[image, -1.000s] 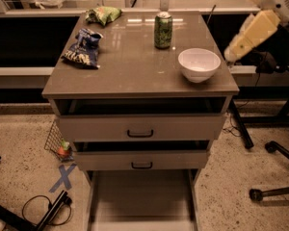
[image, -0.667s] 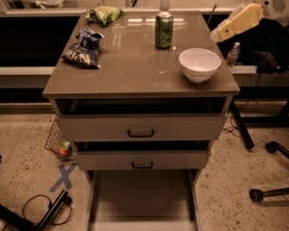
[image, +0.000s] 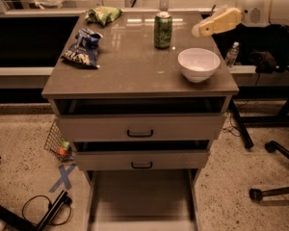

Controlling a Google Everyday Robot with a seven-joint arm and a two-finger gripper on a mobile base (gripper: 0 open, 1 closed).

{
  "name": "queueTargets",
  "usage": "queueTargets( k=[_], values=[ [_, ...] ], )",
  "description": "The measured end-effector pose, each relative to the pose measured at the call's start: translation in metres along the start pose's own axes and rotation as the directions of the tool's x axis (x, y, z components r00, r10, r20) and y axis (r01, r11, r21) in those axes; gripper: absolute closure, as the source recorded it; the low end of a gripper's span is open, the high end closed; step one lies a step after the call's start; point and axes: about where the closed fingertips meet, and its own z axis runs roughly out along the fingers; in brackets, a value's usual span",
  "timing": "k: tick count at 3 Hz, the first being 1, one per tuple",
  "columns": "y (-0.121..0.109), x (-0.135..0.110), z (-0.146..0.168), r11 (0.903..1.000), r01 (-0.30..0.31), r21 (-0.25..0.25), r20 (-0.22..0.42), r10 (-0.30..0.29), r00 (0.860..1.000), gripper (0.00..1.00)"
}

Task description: Place green can into bottom drawer

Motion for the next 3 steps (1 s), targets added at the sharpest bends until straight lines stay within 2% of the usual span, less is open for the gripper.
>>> queueTargets(
  k=[1, 2, 3],
  values=[
    [0.0, 0.0, 0.0, 1.0, -0.003, 0.001, -0.003, 0.003, 1.0, 0.0],
    [-0.01, 0.008, 0.034, 0.9993, -0.034, 0.018, -0.003, 0.034, 0.999, 0.0],
    [-0.036, 0.024, 0.101, 0.993, -0.082, 0.085, -0.009, 0.083, 0.996, 0.0]
  ],
)
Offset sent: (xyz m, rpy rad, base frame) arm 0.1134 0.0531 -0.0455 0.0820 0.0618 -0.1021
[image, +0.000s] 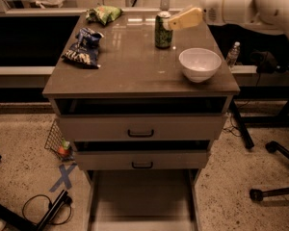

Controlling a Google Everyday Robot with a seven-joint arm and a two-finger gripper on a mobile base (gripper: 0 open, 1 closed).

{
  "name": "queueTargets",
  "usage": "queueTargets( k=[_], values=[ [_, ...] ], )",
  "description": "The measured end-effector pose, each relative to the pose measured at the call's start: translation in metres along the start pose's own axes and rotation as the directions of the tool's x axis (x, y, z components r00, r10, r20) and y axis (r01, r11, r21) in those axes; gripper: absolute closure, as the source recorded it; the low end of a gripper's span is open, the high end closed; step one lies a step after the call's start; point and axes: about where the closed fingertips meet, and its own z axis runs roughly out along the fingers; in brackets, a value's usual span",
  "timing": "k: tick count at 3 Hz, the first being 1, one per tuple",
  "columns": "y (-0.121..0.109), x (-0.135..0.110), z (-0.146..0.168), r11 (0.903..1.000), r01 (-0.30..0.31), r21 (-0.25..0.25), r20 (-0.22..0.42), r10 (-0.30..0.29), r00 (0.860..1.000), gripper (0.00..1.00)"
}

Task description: Place green can into bottom drawer

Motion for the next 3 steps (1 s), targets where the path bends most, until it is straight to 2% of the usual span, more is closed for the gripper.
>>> queueTargets(
  k=[1, 2, 3],
  values=[
    [-0.017, 0.013, 0.049, 0.9958, -0.077, 0.05, 0.03, 0.076, 0.997, 0.0],
    [-0.028, 0.032, 0.092, 0.9858, -0.152, 0.072, 0.067, 0.147, 0.987, 0.0],
    [-0.027, 0.049, 0.126, 0.972, -0.231, 0.045, 0.103, 0.225, 0.969, 0.0]
  ],
)
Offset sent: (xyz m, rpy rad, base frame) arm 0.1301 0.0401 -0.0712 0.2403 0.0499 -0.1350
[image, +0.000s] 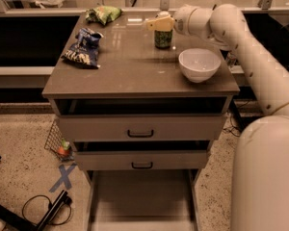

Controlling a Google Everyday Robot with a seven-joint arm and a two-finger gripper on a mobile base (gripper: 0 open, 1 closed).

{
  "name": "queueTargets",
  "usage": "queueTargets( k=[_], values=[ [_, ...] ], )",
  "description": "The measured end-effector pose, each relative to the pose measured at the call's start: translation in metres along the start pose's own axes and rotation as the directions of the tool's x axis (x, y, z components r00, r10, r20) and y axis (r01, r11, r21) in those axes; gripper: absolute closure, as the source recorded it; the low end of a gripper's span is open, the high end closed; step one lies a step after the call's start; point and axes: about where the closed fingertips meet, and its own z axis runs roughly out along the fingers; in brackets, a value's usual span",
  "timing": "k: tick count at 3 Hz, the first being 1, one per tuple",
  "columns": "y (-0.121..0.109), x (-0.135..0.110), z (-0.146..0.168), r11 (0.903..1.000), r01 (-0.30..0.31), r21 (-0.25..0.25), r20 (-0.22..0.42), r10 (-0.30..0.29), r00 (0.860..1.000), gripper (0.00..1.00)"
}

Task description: Place green can into bottom drawer

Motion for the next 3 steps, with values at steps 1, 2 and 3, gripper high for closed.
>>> queueTargets(
  k=[1, 2, 3],
  values=[
    [0.002, 0.017, 0.021, 0.9987, -0.051, -0.008, -0.001, 0.051, 0.999, 0.18],
    [0.004, 0.028, 0.034, 0.9968, -0.079, -0.009, -0.009, 0.079, 0.997, 0.49],
    [0.006, 0.028, 0.036, 0.9968, -0.079, -0.013, -0.01, 0.079, 0.997, 0.72]
  ],
)
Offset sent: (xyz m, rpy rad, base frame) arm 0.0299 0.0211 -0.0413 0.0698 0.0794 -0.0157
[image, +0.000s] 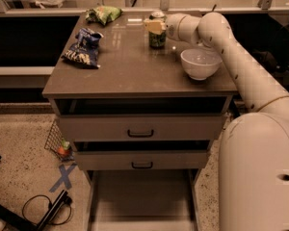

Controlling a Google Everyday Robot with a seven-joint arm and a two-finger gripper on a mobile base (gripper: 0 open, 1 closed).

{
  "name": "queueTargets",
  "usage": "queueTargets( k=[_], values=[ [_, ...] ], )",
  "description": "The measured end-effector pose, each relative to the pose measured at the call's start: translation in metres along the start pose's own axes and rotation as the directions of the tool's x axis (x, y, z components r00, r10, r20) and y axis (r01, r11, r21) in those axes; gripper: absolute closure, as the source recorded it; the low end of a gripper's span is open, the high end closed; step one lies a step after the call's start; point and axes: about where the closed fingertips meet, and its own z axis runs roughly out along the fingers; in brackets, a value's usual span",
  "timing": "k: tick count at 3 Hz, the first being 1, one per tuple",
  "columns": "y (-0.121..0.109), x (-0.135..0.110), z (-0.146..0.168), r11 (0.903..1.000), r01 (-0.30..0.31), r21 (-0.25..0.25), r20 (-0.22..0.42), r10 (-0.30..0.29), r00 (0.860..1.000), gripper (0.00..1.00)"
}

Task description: Place green can into bottom drawer

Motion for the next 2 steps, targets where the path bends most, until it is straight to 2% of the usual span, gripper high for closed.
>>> queueTargets(
  k=[1, 2],
  values=[
    [0.0034, 0.0014, 0.0037, 1.0, -0.001, -0.006, -0.002, 0.001, 1.0, 1.0],
    [0.0039, 0.0017, 0.0042, 1.0, -0.001, -0.007, -0.002, 0.001, 1.0, 1.0]
  ],
)
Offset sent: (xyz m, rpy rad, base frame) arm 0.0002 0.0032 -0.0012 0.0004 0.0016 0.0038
